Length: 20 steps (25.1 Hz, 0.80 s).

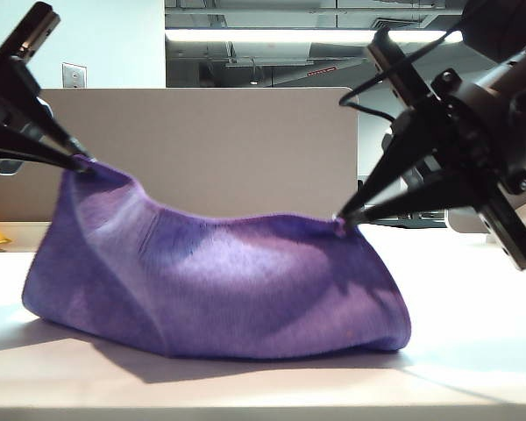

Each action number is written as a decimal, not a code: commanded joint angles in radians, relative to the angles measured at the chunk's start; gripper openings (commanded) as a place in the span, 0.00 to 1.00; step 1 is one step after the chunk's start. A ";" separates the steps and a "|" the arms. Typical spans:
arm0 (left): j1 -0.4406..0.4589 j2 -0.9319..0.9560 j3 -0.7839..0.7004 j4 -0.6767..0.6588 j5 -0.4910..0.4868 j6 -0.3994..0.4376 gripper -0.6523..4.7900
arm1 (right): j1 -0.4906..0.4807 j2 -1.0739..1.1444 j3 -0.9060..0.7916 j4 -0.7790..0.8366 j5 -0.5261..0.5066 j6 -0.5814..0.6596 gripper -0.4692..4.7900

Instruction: Fold the bottom of the cloth upward, then fold it vertically to form a square shape.

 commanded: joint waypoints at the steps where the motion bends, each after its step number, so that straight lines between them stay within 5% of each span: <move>1: 0.002 0.041 0.002 0.121 0.049 -0.129 0.11 | -0.007 -0.003 0.004 0.096 0.034 0.091 0.09; 6: 0.006 0.145 0.012 0.287 0.068 -0.284 0.11 | -0.055 0.042 0.004 0.177 0.039 0.203 0.09; 20: 0.153 0.229 0.117 0.283 0.045 -0.330 0.11 | -0.127 0.144 0.020 0.310 0.020 0.323 0.09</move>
